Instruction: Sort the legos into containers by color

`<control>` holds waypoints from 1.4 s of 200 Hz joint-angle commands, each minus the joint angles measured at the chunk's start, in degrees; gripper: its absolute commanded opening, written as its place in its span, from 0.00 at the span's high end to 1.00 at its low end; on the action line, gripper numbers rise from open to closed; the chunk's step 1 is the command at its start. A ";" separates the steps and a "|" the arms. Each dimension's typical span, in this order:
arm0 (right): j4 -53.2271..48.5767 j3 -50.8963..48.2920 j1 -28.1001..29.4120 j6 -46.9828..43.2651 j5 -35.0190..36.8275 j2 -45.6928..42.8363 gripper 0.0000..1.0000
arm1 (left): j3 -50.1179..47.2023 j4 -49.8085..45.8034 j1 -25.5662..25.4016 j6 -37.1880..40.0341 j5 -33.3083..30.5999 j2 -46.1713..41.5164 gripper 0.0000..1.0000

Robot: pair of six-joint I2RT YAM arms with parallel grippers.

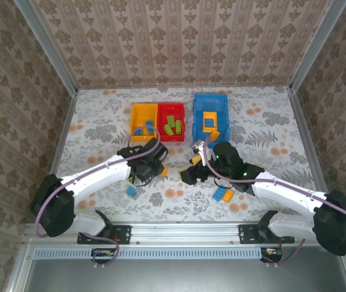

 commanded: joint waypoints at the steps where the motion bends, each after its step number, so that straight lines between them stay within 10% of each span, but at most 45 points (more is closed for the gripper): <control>1: 7.88 3.42 0.21 4.47 3.39 -0.16 0.14 | 6.18 -3.15 5.77 12.32 -0.17 -0.42 0.84; 61: 13.20 10.71 -1.68 10.34 7.56 8.77 0.14 | 31.40 -5.91 23.31 39.45 10.17 20.35 0.85; 150: 10.70 16.17 -2.52 11.44 10.84 15.44 0.14 | 56.07 -13.40 27.71 45.93 6.36 46.42 0.81; 280: 3.93 16.49 -2.45 5.20 11.57 17.80 0.14 | 51.97 -14.53 26.25 45.12 5.59 39.40 0.49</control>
